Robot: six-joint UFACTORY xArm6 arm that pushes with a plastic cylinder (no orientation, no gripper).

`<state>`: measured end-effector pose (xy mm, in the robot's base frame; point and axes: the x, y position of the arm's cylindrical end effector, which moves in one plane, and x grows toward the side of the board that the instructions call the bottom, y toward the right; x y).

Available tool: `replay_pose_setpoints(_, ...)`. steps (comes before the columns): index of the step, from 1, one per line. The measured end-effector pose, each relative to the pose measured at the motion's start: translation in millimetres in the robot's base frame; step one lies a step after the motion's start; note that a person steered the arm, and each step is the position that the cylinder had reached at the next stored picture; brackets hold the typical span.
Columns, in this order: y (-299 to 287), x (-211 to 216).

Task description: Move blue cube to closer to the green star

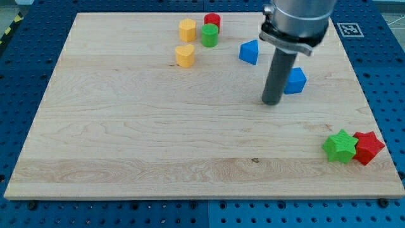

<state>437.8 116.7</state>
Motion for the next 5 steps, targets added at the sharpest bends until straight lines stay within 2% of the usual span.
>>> replay_pose_setpoints(1,0,-55)
replay_pose_setpoints(2,30,-80)
replay_pose_setpoints(3,53,-80)
replay_pose_setpoints(5,51,-29)
